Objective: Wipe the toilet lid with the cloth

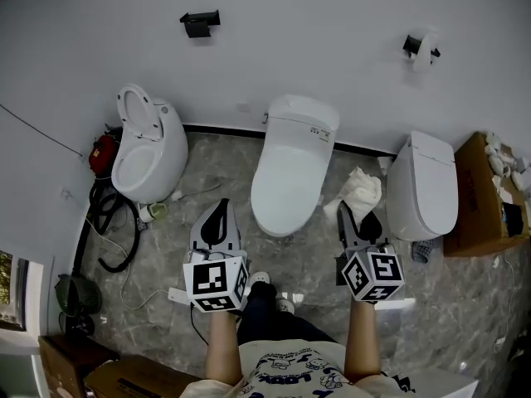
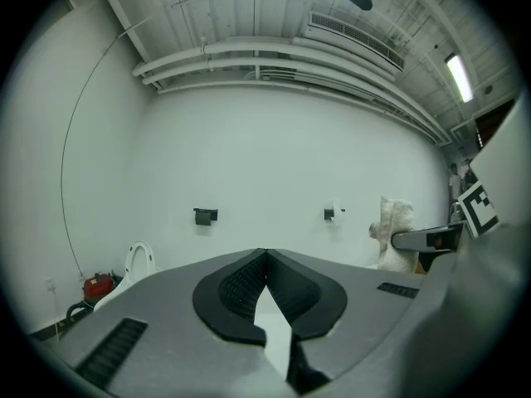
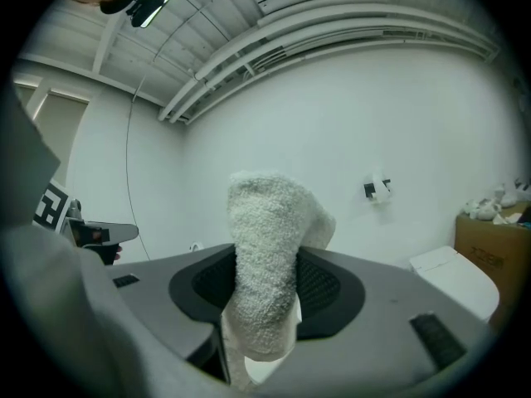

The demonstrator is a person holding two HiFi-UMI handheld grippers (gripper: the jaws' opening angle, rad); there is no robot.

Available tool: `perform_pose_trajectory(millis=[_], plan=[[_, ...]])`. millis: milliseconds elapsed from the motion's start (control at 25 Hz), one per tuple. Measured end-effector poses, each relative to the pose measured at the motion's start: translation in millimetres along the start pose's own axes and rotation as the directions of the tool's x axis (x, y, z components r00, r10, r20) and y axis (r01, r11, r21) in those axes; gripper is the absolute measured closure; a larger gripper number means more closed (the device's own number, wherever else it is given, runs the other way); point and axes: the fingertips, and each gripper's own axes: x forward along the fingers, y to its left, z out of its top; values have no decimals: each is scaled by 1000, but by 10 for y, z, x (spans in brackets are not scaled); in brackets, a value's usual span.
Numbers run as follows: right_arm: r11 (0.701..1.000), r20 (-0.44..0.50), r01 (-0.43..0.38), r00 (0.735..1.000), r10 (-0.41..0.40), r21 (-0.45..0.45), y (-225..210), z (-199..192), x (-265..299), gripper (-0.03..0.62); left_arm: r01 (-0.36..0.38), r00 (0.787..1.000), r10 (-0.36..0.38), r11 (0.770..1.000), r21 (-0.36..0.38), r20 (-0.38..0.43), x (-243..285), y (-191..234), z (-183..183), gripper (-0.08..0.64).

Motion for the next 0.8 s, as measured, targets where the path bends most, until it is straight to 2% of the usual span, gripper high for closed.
perform_pose_trajectory(millis=[360, 800], plan=[[1000, -32, 24, 999, -24, 8, -92, -137, 923, 409, 30, 999, -30, 1000, -9, -26, 938, 329, -130, 557], [998, -67, 58, 996, -59, -14, -60, 10, 2524, 409, 86, 996, -87, 996, -15, -36, 2539, 985, 46, 557]])
